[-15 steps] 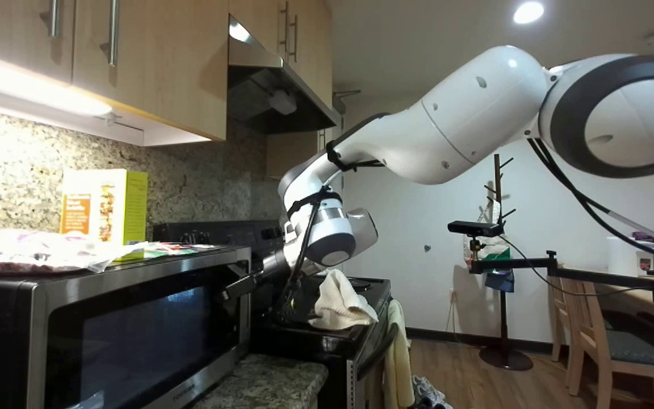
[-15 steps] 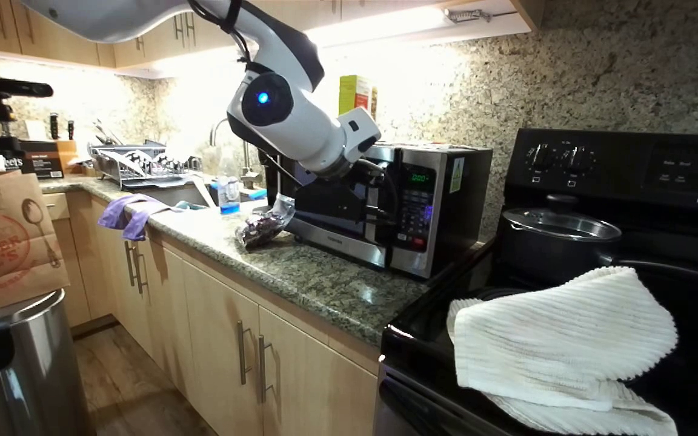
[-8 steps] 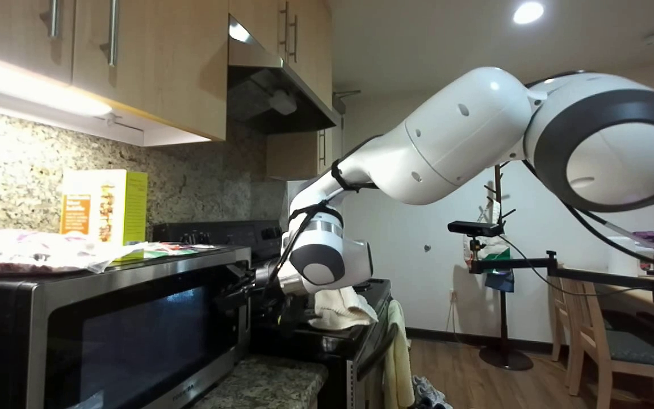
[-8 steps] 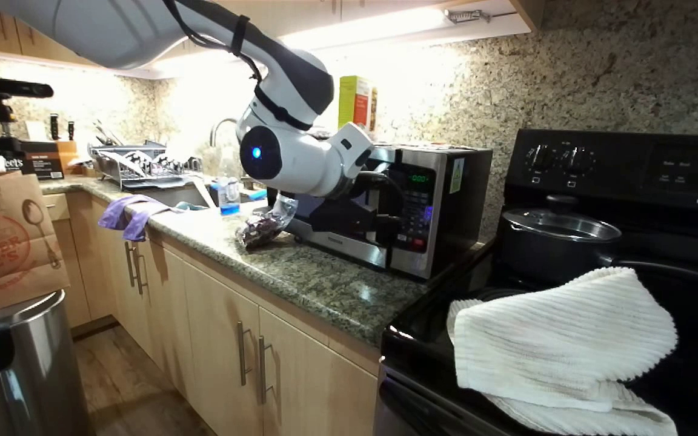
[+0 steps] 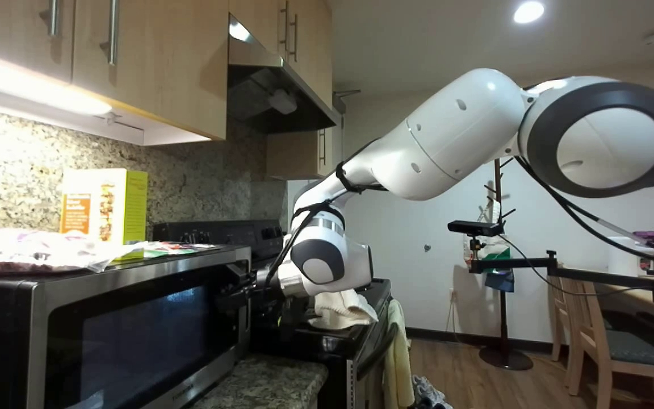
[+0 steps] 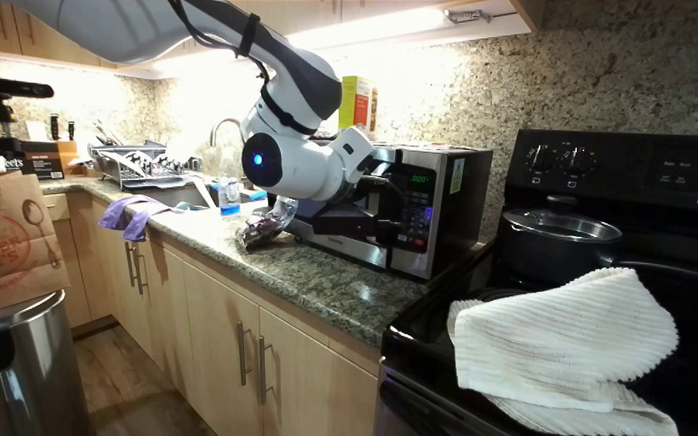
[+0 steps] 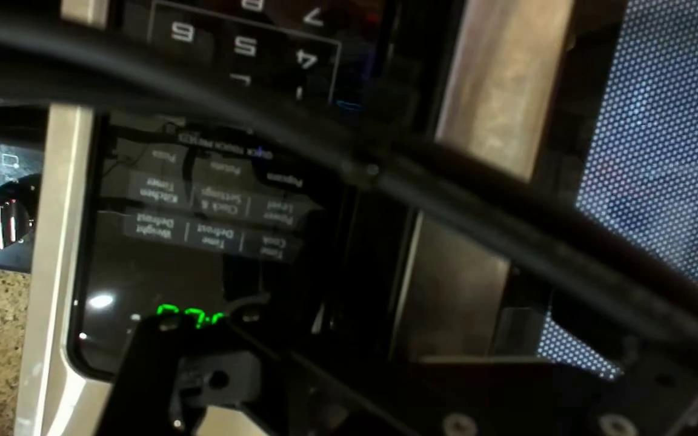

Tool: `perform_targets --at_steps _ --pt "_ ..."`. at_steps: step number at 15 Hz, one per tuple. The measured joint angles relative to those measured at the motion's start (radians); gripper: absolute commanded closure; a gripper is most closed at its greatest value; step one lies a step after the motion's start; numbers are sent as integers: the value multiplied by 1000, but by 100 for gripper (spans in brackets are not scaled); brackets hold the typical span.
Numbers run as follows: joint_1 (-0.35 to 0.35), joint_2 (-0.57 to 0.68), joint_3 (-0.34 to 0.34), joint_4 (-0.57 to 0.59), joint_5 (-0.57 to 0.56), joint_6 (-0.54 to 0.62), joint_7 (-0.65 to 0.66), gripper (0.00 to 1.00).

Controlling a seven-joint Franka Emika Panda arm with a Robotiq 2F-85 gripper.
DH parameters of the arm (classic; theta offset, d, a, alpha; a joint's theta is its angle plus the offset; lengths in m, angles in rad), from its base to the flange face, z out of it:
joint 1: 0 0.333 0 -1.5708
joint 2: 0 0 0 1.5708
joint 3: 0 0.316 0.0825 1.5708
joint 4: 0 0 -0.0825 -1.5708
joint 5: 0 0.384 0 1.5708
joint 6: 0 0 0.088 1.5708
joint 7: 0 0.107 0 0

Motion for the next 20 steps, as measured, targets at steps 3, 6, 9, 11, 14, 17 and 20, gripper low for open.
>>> perform_targets --at_steps 3,6,9,11,14,17,20 --pt "-73 -29 94 10 -2 35 -20 0" --pt "-139 -55 166 28 -3 89 -57 0" --pt "-118 -55 113 34 -3 96 -57 0" --pt "-101 -55 75 38 -4 100 -57 0" --pt "-75 -42 43 39 -5 89 -57 0" --pt "-72 -19 24 41 -6 31 -79 0" --pt "-126 -20 78 56 -9 -3 -139 0"
